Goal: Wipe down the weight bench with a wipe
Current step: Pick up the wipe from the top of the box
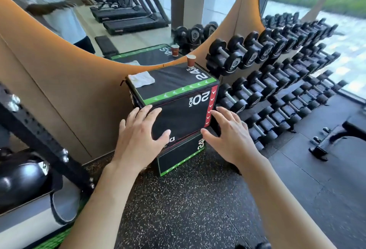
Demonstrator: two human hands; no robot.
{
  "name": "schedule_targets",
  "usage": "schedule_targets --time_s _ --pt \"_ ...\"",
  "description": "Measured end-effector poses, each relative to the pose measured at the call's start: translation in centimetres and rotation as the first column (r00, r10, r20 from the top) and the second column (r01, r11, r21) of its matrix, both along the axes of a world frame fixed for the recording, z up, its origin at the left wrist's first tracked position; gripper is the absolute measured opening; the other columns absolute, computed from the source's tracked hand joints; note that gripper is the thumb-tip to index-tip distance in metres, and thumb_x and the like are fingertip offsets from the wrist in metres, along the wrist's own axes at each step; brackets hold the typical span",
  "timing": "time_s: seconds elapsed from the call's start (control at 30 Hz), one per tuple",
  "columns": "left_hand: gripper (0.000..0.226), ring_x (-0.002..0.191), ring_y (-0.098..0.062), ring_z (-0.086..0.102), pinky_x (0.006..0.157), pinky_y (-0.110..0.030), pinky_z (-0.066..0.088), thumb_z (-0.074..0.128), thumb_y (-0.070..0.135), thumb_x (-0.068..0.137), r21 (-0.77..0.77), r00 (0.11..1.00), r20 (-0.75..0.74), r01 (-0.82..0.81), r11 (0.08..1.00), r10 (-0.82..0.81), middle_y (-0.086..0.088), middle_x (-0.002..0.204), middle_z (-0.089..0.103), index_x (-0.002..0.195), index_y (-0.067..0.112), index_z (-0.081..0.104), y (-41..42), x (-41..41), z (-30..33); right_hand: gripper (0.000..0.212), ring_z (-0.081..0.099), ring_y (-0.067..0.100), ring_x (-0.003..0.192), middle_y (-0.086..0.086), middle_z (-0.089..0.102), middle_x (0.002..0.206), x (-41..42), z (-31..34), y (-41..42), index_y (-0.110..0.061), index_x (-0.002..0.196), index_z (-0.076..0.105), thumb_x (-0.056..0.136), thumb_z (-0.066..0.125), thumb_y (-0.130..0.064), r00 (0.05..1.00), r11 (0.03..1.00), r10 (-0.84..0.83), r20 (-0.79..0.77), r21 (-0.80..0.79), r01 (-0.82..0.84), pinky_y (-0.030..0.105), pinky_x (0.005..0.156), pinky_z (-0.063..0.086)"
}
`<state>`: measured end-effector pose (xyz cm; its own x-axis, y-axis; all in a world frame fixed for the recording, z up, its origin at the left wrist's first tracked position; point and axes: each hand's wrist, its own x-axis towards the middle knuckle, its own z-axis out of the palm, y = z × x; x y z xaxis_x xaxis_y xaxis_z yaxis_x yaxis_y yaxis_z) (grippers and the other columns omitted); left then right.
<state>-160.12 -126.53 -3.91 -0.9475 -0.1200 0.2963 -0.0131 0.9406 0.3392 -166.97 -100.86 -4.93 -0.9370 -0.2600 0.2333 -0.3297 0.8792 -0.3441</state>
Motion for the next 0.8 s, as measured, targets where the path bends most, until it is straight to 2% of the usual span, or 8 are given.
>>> schedule_targets --time_s 0.2,0.43,0.67,0.8 --pt "0.065 0.152 -0.024 0.030 0.118 -0.059 0.034 0.057 0.059 0.096 0.031 1.000 0.015 0.012 0.999 -0.013 0.006 0.162 0.041 0.154 0.034 0.045 -2.8 -3.7 -1.5 0.077 0.020 0.014 0.152 -0.011 0.029 0.163 -3.6 -0.5 -3.2 -0.032 0.155 0.036 0.089 0.041 -0.072 0.999 1.000 0.016 0.049 0.019 -0.017 0.047 0.120 0.025" --pt "0.065 0.153 -0.023 0.029 0.120 -0.054 0.031 0.059 0.056 0.096 0.053 0.999 0.038 -0.024 0.998 0.022 0.006 0.163 0.040 0.155 0.032 0.045 -5.4 -8.4 -2.5 0.077 0.022 0.014 0.151 -0.013 0.031 0.162 -9.6 -2.1 -6.1 -0.033 0.154 0.038 0.088 0.040 -0.073 0.997 1.000 0.028 0.069 0.010 -0.029 0.043 0.119 0.024" --pt "0.067 0.155 -0.022 0.026 0.123 -0.053 0.029 0.054 0.059 0.097 0.038 0.993 0.069 -0.099 0.994 0.096 0.007 0.165 0.037 0.157 0.031 0.042 -7.0 -14.7 -2.8 0.078 0.023 0.016 0.151 -0.010 0.031 0.162 -18.4 -3.2 -8.6 -0.031 0.153 0.040 0.088 0.038 -0.073 0.990 0.994 0.110 0.087 -0.011 -0.109 0.047 0.119 0.026" --pt "0.066 0.155 -0.021 0.027 0.123 -0.053 0.029 0.056 0.056 0.097 0.036 0.985 0.081 -0.153 0.988 0.150 0.006 0.165 0.038 0.157 0.030 0.042 -7.5 -19.1 -2.4 0.074 0.025 0.017 0.150 -0.009 0.034 0.161 -24.4 -3.2 -10.1 -0.030 0.152 0.042 0.090 0.044 -0.070 0.980 0.983 0.181 0.087 -0.027 -0.179 0.047 0.119 0.026"
